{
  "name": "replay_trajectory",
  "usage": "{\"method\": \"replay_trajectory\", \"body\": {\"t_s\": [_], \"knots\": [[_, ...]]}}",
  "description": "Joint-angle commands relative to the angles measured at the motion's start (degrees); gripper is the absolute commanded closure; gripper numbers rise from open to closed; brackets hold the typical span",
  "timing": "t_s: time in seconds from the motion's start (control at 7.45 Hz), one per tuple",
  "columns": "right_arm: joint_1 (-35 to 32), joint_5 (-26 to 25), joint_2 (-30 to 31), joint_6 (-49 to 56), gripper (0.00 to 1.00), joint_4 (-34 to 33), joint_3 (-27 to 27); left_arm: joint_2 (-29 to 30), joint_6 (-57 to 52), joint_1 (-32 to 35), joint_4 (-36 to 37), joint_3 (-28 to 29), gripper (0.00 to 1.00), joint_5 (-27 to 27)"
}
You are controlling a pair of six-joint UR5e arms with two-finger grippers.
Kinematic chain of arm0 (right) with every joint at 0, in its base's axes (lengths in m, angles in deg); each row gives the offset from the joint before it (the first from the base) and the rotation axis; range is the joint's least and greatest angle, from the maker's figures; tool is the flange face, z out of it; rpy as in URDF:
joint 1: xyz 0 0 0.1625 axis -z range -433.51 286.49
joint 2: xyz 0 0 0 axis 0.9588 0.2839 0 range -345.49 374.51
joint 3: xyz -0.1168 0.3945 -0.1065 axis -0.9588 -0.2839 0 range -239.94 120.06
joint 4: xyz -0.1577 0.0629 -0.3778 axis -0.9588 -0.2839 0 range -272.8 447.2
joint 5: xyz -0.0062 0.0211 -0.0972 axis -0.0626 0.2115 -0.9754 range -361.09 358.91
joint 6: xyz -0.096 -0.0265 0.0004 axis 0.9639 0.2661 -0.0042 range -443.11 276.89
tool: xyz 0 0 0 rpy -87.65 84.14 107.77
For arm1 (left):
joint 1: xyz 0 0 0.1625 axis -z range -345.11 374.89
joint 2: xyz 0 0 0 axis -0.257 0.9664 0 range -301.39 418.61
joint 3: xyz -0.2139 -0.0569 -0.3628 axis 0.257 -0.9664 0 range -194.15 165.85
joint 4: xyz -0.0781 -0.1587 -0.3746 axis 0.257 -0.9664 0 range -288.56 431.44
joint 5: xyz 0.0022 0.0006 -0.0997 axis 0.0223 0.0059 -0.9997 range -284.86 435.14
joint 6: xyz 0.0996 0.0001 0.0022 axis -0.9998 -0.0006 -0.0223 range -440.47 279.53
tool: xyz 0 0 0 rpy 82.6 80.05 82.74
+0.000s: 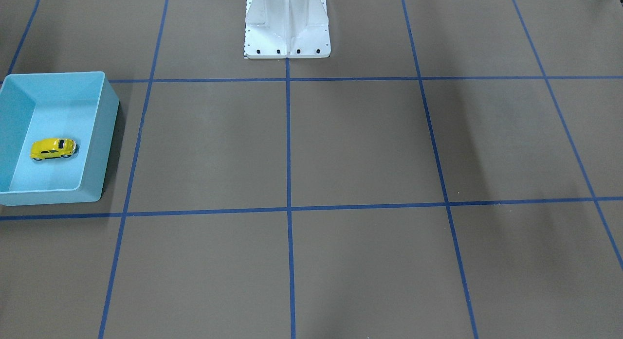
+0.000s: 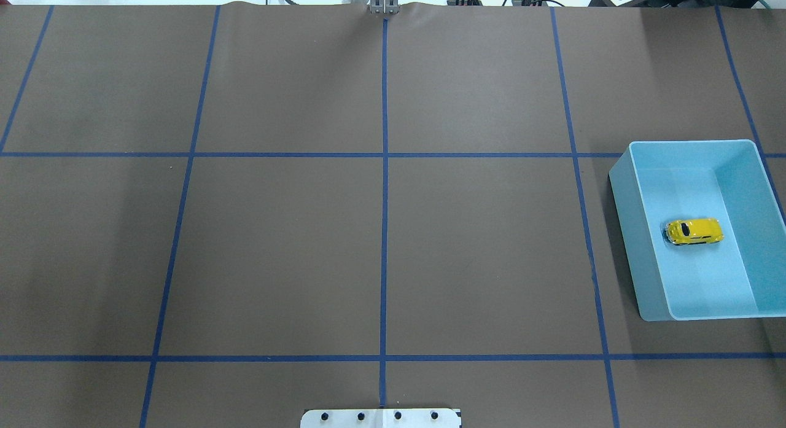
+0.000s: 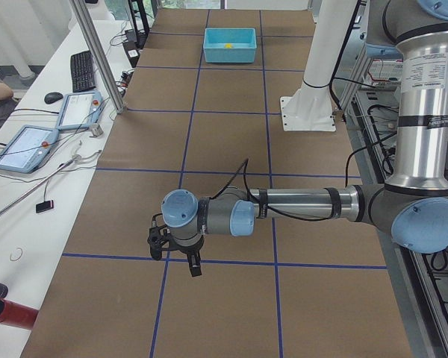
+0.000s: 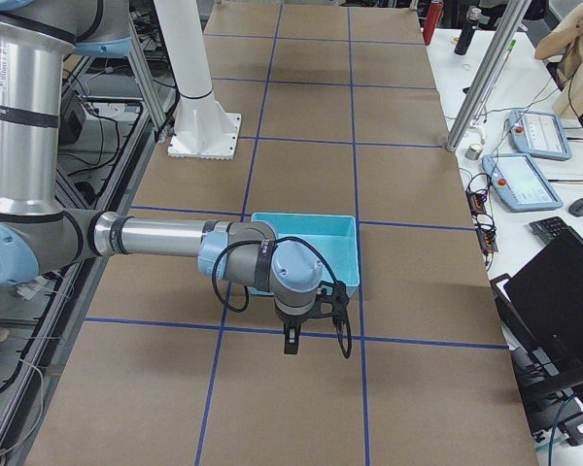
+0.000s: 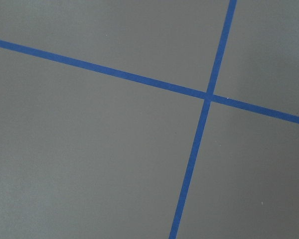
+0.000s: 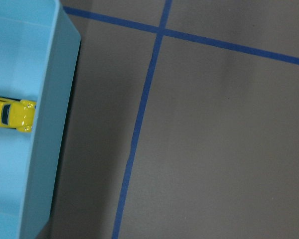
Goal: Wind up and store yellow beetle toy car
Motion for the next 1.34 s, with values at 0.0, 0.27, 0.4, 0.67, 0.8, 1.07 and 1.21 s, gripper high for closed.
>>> {"method": "replay_trajectory", "body": {"t_s": [0.0, 0.27, 0.4, 0.67, 0.8, 1.07, 1.21], "knots": [[0.04, -1.69, -2.9, -15.31, 0.0, 0.09, -0.79, 0.0, 0.0, 0.03, -0.03, 0.12, 0.0, 0.03], [0.3, -2.5, -2.21, -15.9, 0.0, 1.14, -2.53, 0.0, 0.0, -0.05, -0.03, 0.12, 0.0, 0.03], [0.21, -1.89, -2.2, -15.81, 0.0, 3.32, -5.24, 0.09, 0.0, -0.05, 0.05, 0.03, 0.0, 0.03], [0.56, -2.5, -2.81, -15.55, 0.0, 4.57, -8.93, 0.09, 0.0, -0.05, 0.14, 0.03, 0.0, 0.03], [1.26, -2.58, -3.78, -15.2, 0.0, 4.92, -9.31, 0.09, 0.0, -0.05, 0.14, 0.03, 0.0, 0.03], [3.02, -9.07, -5.37, -15.11, 0.0, 5.54, -9.22, 0.09, 0.0, -0.05, 0.14, 0.03, 0.0, 0.03], [3.03, -8.92, -5.37, -15.37, 0.0, 5.54, -9.14, 0.09, 0.0, -0.05, 0.14, 0.03, 0.0, 0.03]]}}
